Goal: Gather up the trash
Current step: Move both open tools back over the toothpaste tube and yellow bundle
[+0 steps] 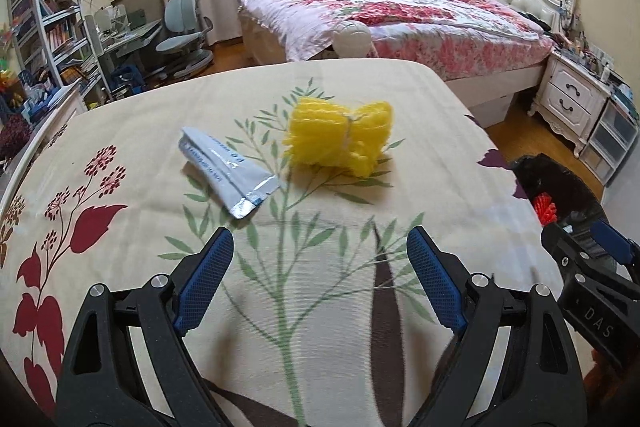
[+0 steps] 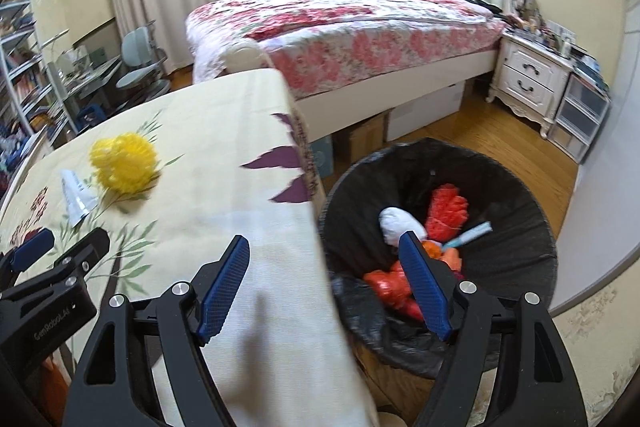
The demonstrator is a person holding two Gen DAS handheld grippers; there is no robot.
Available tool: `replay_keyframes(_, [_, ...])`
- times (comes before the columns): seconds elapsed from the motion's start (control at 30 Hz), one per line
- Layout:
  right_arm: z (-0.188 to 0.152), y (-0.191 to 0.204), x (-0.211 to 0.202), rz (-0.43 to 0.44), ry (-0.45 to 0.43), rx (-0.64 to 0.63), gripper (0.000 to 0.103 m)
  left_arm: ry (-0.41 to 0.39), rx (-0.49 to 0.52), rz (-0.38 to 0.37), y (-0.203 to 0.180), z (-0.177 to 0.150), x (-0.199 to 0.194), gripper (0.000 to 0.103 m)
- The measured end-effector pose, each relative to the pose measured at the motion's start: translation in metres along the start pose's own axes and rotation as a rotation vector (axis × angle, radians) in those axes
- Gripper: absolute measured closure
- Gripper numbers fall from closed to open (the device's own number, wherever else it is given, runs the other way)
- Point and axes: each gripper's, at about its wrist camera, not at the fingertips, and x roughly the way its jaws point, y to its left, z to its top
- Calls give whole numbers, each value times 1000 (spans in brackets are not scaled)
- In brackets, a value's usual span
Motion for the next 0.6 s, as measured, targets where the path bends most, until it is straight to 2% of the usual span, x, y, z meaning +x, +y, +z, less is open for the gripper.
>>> replay_keyframes(0.27, [6,41,11,49,24,-79,28,16,-75,43,41,3,5,17])
replay_keyframes(0.6, [19,55,31,65,58,-92,28,34,-109,60,53,17,21,17])
